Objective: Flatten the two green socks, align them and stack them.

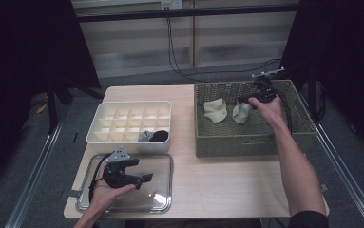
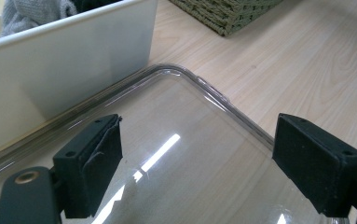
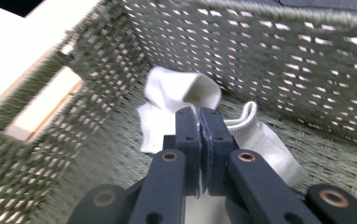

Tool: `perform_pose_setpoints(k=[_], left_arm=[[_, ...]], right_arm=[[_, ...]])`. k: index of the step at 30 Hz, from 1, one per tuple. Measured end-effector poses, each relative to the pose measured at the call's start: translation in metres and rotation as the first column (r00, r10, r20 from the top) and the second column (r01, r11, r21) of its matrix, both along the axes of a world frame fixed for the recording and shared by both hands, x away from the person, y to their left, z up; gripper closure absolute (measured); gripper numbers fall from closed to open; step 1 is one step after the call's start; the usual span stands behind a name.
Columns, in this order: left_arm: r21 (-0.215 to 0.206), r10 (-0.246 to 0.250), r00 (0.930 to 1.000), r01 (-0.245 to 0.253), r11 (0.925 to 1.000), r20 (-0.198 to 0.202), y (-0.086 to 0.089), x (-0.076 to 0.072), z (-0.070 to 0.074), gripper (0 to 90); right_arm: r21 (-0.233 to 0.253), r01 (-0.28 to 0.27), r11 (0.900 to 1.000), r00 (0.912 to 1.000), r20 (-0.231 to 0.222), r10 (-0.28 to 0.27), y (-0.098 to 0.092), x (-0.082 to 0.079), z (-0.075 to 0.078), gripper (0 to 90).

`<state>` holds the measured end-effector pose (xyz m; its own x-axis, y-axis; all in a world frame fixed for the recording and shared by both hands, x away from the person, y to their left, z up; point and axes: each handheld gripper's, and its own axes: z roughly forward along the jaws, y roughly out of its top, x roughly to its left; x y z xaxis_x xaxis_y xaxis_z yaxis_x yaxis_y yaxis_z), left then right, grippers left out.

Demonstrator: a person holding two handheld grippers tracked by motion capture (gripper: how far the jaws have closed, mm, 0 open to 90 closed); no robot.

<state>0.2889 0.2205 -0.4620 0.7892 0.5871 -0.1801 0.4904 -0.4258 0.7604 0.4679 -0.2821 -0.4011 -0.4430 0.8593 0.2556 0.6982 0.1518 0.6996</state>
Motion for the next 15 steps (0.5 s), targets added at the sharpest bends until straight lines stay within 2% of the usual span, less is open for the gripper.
perform_pose_setpoints(k=[3,7,9,15], left_arm=[[-0.005,-0.009,0.9999,0.009,0.9999,0.01,0.0,-0.001,0.0,15.7],[0.014,-0.021,0.9994,0.02,0.9997,0.028,0.0,-0.003,0.001,15.9],[0.006,-0.018,0.9995,0.018,0.9998,0.025,0.0,-0.004,0.001,16.0],[0.007,-0.01,0.9996,0.01,0.9999,0.026,0.001,-0.003,0.001,15.4]], right_arm=[[0.012,-0.01,1.0,0.9996,0.027,0.009,0.003,-0.006,0.009,88.0],[0.021,-0.01,1.0,0.9982,0.059,0.009,0.004,-0.015,0.019,88.0],[0.044,-0.011,0.999,0.9972,0.074,0.008,0.002,-0.02,0.023,88.0],[0.069,-0.018,0.997,0.9939,0.11,0.011,0.001,-0.03,0.032,88.0]])
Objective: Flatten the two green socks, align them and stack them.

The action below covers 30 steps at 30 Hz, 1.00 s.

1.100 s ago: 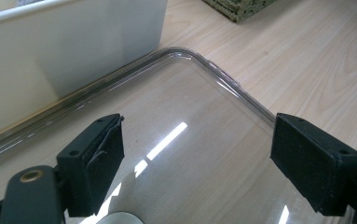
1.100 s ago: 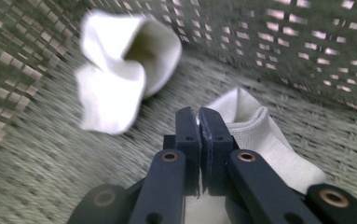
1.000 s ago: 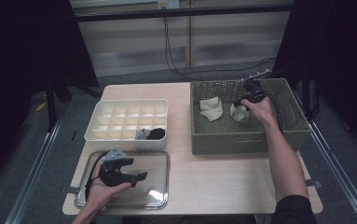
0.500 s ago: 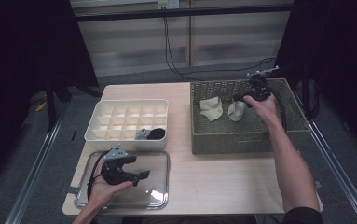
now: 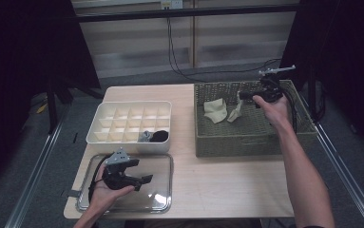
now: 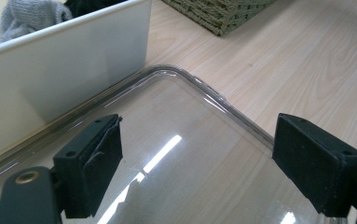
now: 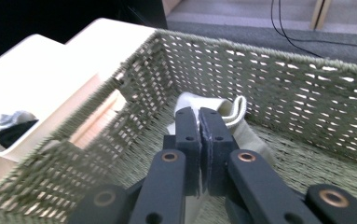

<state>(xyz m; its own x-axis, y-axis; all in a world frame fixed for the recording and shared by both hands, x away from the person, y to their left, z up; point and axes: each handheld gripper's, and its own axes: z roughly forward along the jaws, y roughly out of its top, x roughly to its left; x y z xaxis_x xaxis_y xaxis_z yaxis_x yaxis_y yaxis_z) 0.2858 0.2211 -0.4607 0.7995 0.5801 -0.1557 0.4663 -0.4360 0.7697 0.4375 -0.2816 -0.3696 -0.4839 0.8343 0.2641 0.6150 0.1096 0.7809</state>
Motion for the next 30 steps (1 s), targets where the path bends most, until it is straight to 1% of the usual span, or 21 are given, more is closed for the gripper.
perform_pose_setpoints(k=[6,10,13,17,21,24,28,30], left_arm=[[-0.003,0.009,1.0,-0.009,1.0,0.003,0.001,-0.002,0.001,15.2],[-0.005,0.012,0.9999,-0.012,0.9999,0.004,0.002,-0.002,0.001,15.2],[-0.006,0.015,0.9999,-0.015,0.9999,0.006,0.002,-0.003,0.001,15.2],[0.0,0.009,0.9999,-0.009,1.0,0.012,0.002,-0.003,0.001,15.3],[0.005,0.008,0.9999,-0.008,1.0,0.011,0.001,-0.004,0.001,15.4],[0.002,0.003,0.9999,-0.003,1.0,0.016,0.001,-0.003,0.001,15.4],[-0.002,0.001,1.0,0.0,1.0,0.008,-0.001,-0.003,0.001,15.4],[-0.001,-0.002,1.0,0.002,1.0,0.007,-0.002,-0.003,0.001,15.4]], right_arm=[[0.018,-0.009,1.0,0.9994,0.034,0.009,0.003,-0.008,0.009,88.0],[0.029,-0.022,0.999,0.9983,0.054,0.02,0.004,-0.014,0.012,88.0],[0.037,-0.025,0.999,0.9979,0.061,0.023,0.005,-0.018,0.014,88.0],[0.048,-0.031,0.998,0.9967,0.077,0.028,0.005,-0.023,0.018,88.0],[0.059,-0.042,0.997,0.9942,0.102,0.036,0.006,-0.029,0.025,88.0],[0.066,-0.048,0.997,0.9927,0.113,0.041,0.009,-0.034,0.029,88.0],[0.069,-0.059,0.996,0.9902,0.131,0.049,0.012,-0.039,0.034,88.0],[0.07,-0.055,0.996,0.9905,0.13,0.046,0.013,-0.041,0.036,88.0]])
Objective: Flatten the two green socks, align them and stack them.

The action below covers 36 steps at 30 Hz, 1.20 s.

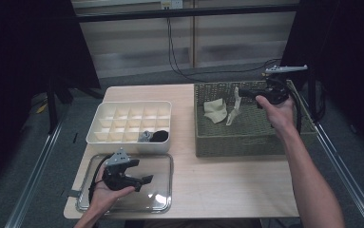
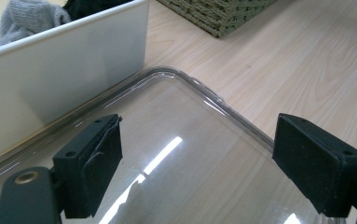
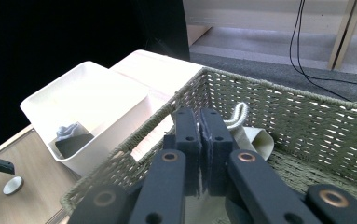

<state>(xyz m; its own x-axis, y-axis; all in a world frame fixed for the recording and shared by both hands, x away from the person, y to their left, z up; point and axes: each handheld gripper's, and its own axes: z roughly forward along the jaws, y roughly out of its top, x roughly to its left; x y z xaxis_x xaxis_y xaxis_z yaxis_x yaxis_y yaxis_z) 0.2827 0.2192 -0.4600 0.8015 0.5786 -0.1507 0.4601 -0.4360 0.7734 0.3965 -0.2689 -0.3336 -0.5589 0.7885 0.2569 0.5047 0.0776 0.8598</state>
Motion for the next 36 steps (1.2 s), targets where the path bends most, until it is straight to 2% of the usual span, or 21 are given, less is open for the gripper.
perform_pose_setpoints(k=[11,19,27,36], left_arm=[[0.007,-0.002,1.0,0.002,1.0,0.003,-0.001,0.0,0.0,15.4],[0.014,-0.007,0.9999,0.007,0.9999,0.013,-0.001,0.001,0.002,15.4],[0.012,-0.007,0.9999,0.007,0.9999,0.015,0.0,0.001,0.002,15.4],[0.009,-0.005,0.9999,0.005,0.9999,0.01,-0.001,0.0,0.001,15.2]], right_arm=[[0.025,-0.017,1.0,0.9989,0.045,0.016,0.002,-0.014,0.016,88.0],[0.036,-0.008,0.999,0.9978,0.066,0.005,0.002,-0.022,0.026,88.0],[0.049,-0.021,0.999,0.9966,0.081,0.017,0.006,-0.03,0.038,88.0],[0.087,-0.048,0.995,0.9906,0.132,0.036,0.01,-0.048,0.053,88.1]])
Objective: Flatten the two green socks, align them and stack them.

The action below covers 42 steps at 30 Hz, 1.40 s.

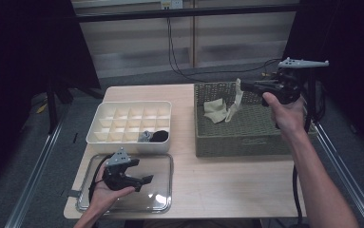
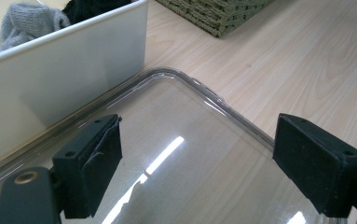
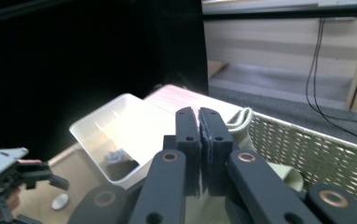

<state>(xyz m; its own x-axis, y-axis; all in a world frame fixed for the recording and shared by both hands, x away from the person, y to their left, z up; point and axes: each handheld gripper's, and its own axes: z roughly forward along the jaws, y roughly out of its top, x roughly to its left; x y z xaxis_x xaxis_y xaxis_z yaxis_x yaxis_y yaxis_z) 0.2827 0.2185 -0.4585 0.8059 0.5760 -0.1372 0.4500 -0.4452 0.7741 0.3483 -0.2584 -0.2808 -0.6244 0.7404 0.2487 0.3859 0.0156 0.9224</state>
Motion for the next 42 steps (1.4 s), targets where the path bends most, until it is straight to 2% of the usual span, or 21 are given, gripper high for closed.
perform_pose_setpoints(k=[6,11,21,38,41,42], left_arm=[[0.012,-0.002,1.0,0.002,0.9999,0.007,0.001,0.001,0.0,15.2],[0.002,-0.003,1.0,0.003,1.0,0.001,-0.001,0.0,-0.001,15.2],[0.021,-0.009,0.9999,0.008,0.9997,0.007,-0.002,-0.001,-0.002,15.2],[0.019,-0.005,0.9998,0.005,0.9998,0.02,-0.003,-0.004,0.0,15.6],[0.024,-0.007,0.9996,0.006,0.9997,0.027,-0.003,-0.004,0.001,15.6],[0.024,-0.006,0.9994,0.006,0.9997,0.033,-0.003,-0.005,0.002,15.6]], right_arm=[[0.015,-0.019,1.0,0.9996,0.022,0.019,0.004,-0.012,0.007,88.1],[0.028,-0.036,0.999,0.9986,0.041,0.035,0.007,-0.023,0.012,88.1],[0.015,-0.081,0.997,0.9948,0.064,0.08,0.021,-0.047,0.023,88.1],[-0.014,-0.176,0.984,0.9818,0.069,0.177,0.052,-0.08,0.026,88.2],[-0.011,-0.196,0.981,0.978,0.072,0.196,0.058,-0.085,0.024,88.2],[-0.019,-0.206,0.978,0.9764,0.064,0.207,0.063,-0.087,0.019,88.2]])
